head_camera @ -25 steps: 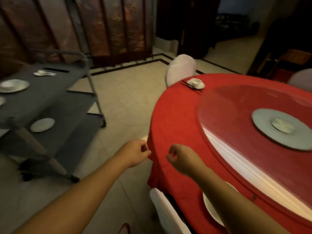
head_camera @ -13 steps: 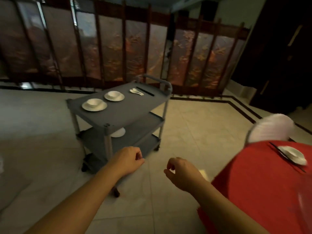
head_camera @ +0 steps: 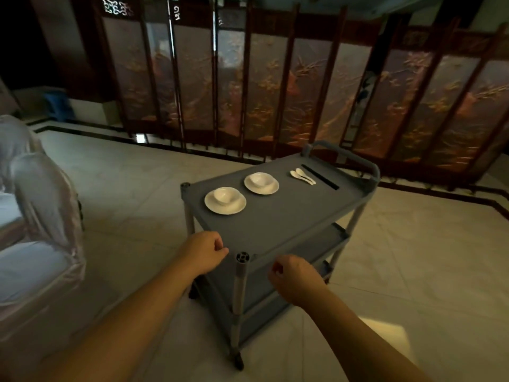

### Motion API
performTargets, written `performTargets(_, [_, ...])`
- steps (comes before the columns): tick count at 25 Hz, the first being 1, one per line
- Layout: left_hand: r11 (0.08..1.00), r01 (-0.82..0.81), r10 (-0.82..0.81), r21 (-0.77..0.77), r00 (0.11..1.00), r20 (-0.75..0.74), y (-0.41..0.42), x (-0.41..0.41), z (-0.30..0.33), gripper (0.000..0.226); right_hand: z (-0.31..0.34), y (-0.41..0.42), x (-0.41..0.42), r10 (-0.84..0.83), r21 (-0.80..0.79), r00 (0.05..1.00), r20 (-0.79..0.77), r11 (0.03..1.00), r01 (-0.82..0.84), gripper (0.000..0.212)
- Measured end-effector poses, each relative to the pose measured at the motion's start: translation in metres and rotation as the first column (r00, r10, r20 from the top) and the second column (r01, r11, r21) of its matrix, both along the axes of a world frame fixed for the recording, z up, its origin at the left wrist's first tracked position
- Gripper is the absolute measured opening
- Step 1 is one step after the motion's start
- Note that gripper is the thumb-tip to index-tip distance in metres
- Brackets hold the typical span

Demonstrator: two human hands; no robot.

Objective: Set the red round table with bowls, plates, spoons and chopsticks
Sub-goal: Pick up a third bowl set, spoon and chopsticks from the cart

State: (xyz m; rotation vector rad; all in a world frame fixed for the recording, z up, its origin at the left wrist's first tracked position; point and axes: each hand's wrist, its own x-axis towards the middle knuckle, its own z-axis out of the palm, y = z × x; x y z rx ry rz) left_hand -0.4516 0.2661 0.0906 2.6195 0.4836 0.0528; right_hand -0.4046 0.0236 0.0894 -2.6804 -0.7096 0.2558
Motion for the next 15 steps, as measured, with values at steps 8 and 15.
performTargets(8, [0.974, -0.221, 0.218, -0.057, 0.975, -0.052, 0.06, 0.134, -0.029, 0.026, -0.027, 0.071, 0.187, 0.129, 0.063, 0.98, -0.149, 0.991, -0.121, 0.026])
performTargets(15, [0.898, -0.425, 0.417, -0.113, 0.905, -0.089, 0.102, 0.213, -0.052, 0.023, -0.046, 0.126, 0.296, 0.138, 0.059, 0.952, -0.272, 0.99, -0.127, 0.016])
